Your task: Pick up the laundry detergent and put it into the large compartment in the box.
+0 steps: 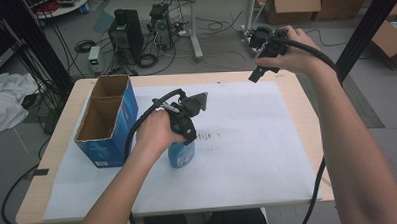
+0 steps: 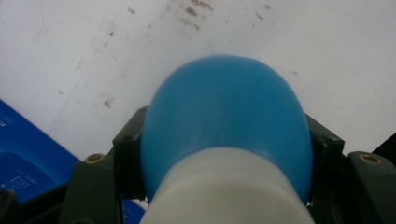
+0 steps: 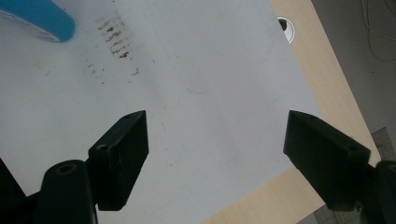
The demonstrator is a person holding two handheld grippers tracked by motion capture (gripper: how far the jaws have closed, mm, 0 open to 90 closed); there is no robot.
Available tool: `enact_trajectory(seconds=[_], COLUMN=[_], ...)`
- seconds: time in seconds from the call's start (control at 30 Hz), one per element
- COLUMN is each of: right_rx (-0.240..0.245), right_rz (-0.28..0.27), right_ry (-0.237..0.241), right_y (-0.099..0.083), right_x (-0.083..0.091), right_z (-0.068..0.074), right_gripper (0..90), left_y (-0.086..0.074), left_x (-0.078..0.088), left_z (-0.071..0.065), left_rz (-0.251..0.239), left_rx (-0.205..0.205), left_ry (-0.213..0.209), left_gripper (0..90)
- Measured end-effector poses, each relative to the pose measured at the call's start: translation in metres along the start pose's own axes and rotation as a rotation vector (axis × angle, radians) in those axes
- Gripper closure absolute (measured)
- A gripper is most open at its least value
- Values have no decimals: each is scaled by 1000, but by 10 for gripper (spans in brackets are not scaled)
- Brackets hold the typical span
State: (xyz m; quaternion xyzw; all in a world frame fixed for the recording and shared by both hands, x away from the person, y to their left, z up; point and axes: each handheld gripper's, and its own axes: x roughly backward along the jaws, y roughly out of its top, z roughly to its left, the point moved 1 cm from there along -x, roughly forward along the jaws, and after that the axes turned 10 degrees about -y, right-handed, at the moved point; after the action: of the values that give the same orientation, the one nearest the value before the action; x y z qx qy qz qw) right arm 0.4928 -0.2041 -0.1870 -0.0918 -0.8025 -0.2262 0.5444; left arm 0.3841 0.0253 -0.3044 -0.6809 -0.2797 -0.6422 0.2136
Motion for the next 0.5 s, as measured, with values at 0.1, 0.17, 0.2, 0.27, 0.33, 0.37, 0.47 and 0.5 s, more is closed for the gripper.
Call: enact_trajectory(seconds=[0.1,0.17,0.2,0.27,0.33,0.37,0.47,0.5], right_rx=[-2,-1,-2,-2,-7,-6,-2,0], right_rz=[-1,-2,1,3,0,-1,2,3], right_ry=[3,3,3,6,8,9,11,10], right_y=[-1,-1,-1,-1,-2,-2,-1,-1], right_x=[0,-1,-1,-2,-3,-3,-4,-4], right_z=[0,0,0,0,0,0,1,1], right_gripper=[223,223,223,224,224,225,226,227], left_y=[0,0,1,1,1,1,2,2], left_x=[0,1,1,1,2,2,2,2], left_z=[1,1,1,2,2,3,3,3], left_rz=[0,0,-1,-2,0,3,6,7], left_rx=[11,19,22,26,35,40,44,46], left_ry=[-5,-11,-14,-20,-32,-34,-35,-36], left_gripper=[355,359,361,368,375,375,376,377])
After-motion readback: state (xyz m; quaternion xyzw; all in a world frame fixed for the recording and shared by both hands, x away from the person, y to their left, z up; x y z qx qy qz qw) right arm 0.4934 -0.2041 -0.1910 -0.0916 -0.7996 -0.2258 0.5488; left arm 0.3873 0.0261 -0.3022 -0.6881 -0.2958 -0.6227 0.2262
